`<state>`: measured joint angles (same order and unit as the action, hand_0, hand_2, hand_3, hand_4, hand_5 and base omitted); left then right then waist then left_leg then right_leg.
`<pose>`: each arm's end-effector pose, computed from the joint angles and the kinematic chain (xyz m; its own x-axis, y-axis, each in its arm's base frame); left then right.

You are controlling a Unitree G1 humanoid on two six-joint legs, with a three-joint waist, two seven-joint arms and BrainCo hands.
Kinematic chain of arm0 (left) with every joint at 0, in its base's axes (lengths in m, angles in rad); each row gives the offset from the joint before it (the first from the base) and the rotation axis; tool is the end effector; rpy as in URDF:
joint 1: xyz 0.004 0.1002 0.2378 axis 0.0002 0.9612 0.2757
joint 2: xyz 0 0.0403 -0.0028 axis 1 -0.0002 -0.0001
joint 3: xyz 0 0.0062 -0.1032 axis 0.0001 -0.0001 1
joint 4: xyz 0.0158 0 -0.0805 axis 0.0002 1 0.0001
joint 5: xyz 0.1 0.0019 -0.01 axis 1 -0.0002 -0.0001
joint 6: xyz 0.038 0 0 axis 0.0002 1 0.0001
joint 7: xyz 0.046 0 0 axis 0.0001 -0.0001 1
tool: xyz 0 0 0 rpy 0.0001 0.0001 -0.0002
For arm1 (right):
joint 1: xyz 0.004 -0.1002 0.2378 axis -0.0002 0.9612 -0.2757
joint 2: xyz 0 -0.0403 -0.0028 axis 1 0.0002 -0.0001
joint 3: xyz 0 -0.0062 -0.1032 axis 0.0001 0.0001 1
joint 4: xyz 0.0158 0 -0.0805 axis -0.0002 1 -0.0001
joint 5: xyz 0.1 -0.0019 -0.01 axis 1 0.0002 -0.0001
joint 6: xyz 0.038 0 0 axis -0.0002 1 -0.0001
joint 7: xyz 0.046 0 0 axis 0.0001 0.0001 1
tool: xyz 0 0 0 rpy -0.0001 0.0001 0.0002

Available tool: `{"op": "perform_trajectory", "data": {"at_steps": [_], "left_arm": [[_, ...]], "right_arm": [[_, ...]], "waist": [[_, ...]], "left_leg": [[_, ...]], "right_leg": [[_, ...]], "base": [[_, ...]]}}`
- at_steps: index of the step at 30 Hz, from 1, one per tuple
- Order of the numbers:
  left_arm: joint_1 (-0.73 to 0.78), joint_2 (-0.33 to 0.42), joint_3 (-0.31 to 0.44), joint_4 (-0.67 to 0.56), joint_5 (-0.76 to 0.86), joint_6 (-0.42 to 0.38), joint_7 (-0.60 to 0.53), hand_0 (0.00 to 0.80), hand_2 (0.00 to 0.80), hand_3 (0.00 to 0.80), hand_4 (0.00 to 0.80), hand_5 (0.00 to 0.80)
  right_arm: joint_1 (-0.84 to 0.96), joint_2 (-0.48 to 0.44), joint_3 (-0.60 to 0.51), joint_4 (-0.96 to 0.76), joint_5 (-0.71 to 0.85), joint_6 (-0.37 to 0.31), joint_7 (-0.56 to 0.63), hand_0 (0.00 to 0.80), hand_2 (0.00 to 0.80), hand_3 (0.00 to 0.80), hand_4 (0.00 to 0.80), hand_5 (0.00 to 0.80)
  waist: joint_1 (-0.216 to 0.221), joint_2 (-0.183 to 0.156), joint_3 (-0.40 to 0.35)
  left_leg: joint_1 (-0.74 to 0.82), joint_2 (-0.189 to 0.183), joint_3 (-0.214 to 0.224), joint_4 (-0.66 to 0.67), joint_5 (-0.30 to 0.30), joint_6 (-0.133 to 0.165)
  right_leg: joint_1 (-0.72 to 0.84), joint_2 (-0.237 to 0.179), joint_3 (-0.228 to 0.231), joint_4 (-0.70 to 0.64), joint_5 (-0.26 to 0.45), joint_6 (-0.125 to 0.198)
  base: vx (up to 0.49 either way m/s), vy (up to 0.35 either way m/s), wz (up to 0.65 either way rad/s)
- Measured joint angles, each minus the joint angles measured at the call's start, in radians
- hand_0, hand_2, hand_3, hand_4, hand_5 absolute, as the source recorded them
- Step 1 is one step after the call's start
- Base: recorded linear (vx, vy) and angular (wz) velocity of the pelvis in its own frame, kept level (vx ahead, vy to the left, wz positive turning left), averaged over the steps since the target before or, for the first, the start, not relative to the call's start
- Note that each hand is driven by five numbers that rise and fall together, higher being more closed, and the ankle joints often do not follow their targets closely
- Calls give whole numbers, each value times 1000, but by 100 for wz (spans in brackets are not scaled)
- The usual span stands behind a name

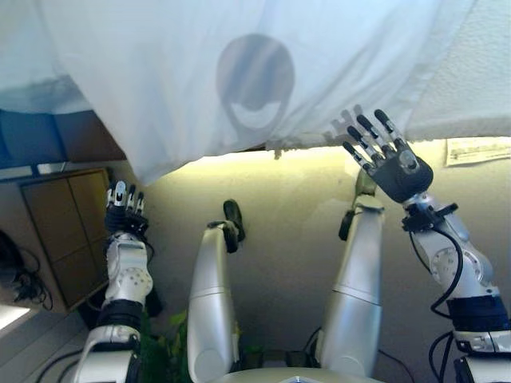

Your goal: Make the bed neatly

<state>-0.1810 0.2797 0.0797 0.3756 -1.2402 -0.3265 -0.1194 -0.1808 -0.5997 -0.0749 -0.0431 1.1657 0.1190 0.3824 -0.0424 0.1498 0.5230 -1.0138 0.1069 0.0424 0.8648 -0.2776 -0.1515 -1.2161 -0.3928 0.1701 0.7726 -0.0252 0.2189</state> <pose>0.2304 0.2359 0.0354 0.9410 0.3173 0.1180 -0.0958 0.5839 -0.8061 0.2338 -0.2507 0.1275 0.8607 0.3844 0.3337 -0.5016 0.7522 0.4273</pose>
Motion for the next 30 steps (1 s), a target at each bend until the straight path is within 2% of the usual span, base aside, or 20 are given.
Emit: {"op": "perform_trajectory", "data": {"at_steps": [3, 7, 11, 15, 19, 25, 30], "left_arm": [[32, -71, -2, -98, -128, -10, -137, 0, 0, 0, 0, 0], [16, -149, -40, -120, -312, 8, -309, 0, 0, 0, 0, 0], [-51, -185, -107, -113, -355, 26, -354, 0, 0, 0, 0, 0], [-191, -159, -118, -54, -415, 27, -352, 0, 0, 0, 0, 0], [-261, -80, -117, -11, -430, 25, -340, 0, 0, 0, 0, 0], [-320, 19, -117, 26, -421, 27, -257, 0, 0, 0, 0, 0], [-336, 68, -117, 59, -416, 28, -229, 0, 0, 0, 0, 0]], "right_arm": [[14, 20, -10, -1, -19, -14, 0, 0, 0, 0, 0, 0], [10, 56, -14, -12, -26, -26, 4, 0, 0, 0, 0, 0], [-10, 55, -12, -22, -35, -26, 7, 0, 0, 0, 0, 0], [-30, 34, -11, -31, -35, -26, 21, 0, 0, 0, 0, 0], [-31, 37, -7, -29, -33, -40, 60, 0, 0, 0, 0, 0], [-49, 37, 27, -30, -32, -48, 69, 0, 0, 0, 0, 0], [-58, 33, 48, -31, 6, -60, 66, 0, 0, 0, 0, 0]], "waist": [[5, 4, 0], [1, 4, 0], [-11, 3, 0], [-27, 0, 0], [-53, -8, 0], [-65, -32, -1], [-81, -39, 0]], "left_leg": [[3, -7, -3, -9, 2, 0], [-10, -8, -7, -11, 1, 1], [-45, -1, -14, 2, 1, 0], [-113, 22, -18, 61, -8, -7], [-188, 46, -24, 162, -51, 10], [-304, 52, -37, 265, -74, 27], [-353, 51, -31, 305, -84, 44]], "right_leg": [[0, -6, -6, 7, -9, -2], [-2, -8, -15, -5, -10, -1], [-21, 0, -23, -11, -6, 0], [-58, 13, -35, 5, -5, 1], [-99, 29, -31, 38, -2, 4], [-180, 45, -10, 66, 9, -9], [-214, 52, 13, 66, 21, -1]], "base": [[-25, -14, 9], [-14, 9, 3], [0, 0, 0], [-6, 52, -4], [-31, 8, -14], [-26, 1, -7], [-26, 6, -4]]}}
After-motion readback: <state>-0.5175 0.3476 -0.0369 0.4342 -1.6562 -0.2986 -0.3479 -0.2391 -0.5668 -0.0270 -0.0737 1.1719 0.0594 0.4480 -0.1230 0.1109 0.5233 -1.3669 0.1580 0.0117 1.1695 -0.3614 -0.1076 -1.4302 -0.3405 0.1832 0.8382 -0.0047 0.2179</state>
